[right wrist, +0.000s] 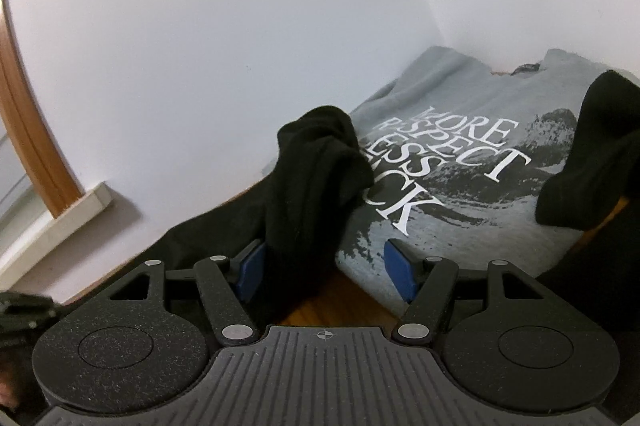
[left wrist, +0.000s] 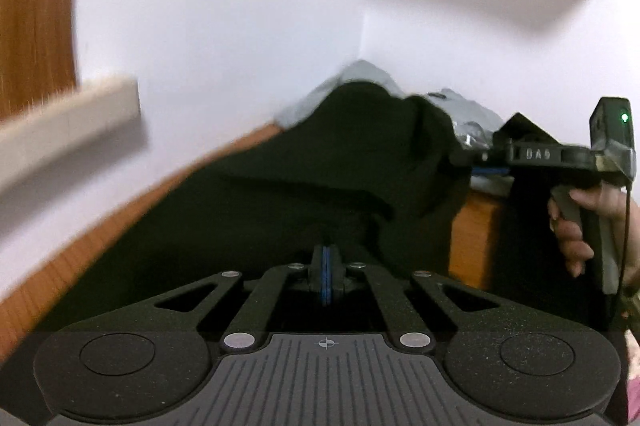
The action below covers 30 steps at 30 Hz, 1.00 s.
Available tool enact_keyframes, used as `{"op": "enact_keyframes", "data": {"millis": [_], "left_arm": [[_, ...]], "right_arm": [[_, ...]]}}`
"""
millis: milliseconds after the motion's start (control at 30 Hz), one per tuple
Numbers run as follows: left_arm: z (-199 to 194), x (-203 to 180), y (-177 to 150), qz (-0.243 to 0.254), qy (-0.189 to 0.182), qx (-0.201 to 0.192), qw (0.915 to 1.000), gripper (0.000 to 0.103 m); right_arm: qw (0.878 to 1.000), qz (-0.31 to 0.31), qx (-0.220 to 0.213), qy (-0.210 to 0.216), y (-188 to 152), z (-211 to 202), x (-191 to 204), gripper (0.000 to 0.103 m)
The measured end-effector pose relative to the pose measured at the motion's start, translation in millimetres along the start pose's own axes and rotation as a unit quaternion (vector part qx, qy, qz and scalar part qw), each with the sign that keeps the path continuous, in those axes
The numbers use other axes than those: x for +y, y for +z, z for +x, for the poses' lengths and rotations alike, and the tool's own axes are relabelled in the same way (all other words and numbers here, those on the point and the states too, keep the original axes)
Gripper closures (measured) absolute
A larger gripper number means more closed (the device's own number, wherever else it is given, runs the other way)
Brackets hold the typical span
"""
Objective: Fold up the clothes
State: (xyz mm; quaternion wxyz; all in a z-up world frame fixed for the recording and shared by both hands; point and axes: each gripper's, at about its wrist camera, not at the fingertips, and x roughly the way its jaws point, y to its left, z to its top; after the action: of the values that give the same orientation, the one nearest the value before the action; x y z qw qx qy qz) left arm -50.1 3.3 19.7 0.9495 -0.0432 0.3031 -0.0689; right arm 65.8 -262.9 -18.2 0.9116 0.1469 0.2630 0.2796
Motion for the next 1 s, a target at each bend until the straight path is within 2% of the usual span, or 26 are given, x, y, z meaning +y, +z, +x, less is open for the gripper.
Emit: {"op": "enact_keyframes", "data": {"millis": [100,200,400,433,467,533,600,700,733,800,833,900,1000], "left_arm": [[6.5,7.9,-9.8,-0.011,-0.019,0.009,0.9997,0.103],[5.7,16.2,-10.9,-0.030,-0.032,0.009,0.9990,0.102],[4.1,32.7,-13.0,-0.069,-0.058,0.008,0.9959,0.102],[3.0,31.4,-12.5,-0.065,-0.058,0.007,0.9962,0.100],[2.7,30.3,-12.4,-0.061,-0.057,0.006,0.9964,0.100],[2.1,28.2,-12.2,-0.055,-0.056,0.004,0.9969,0.100],[1.6,27.0,-12.1,-0.052,-0.056,0.002,0.9971,0.100],[1.2,28.0,-12.7,-0.054,-0.058,0.001,0.9968,0.100],[1.0,28.9,-13.1,-0.054,-0.059,0.003,0.9968,0.100],[0.9,28.3,-12.7,-0.054,-0.058,0.003,0.9968,0.100],[-1.4,28.5,-13.1,-0.052,-0.061,-0.001,0.9968,0.100],[-3.4,28.6,-13.4,-0.047,-0.057,0.002,0.9973,0.098],[-0.5,30.0,-12.9,-0.049,-0.056,0.012,0.9972,0.095]], "right_arm": [[1.000,0.010,-0.010,-0.008,3.6,-2.1,1.5,0.039],[0.998,0.060,-0.012,0.012,14.6,0.7,-2.9,0.039],[0.996,0.082,0.006,-0.025,45.2,32.9,6.4,0.041],[0.996,0.085,0.006,-0.030,49.7,38.6,7.7,0.056],[0.996,0.086,0.007,-0.030,54.1,44.7,9.6,0.078],[0.997,0.076,0.019,-0.027,62.7,55.0,17.5,0.083],[0.998,0.055,0.002,-0.014,74.3,54.8,34.1,0.083],[0.989,0.062,-0.084,0.104,93.9,25.0,55.4,0.085],[0.987,0.061,-0.115,0.089,100.6,13.7,59.4,0.085],[0.985,0.055,-0.162,0.011,108.0,-2.9,58.3,0.085],[0.984,0.026,-0.156,-0.086,108.7,-3.1,60.2,0.084],[0.984,-0.022,-0.092,-0.152,101.8,11.4,53.5,0.084],[0.988,0.024,-0.068,-0.140,89.1,11.6,30.8,0.084]]}}
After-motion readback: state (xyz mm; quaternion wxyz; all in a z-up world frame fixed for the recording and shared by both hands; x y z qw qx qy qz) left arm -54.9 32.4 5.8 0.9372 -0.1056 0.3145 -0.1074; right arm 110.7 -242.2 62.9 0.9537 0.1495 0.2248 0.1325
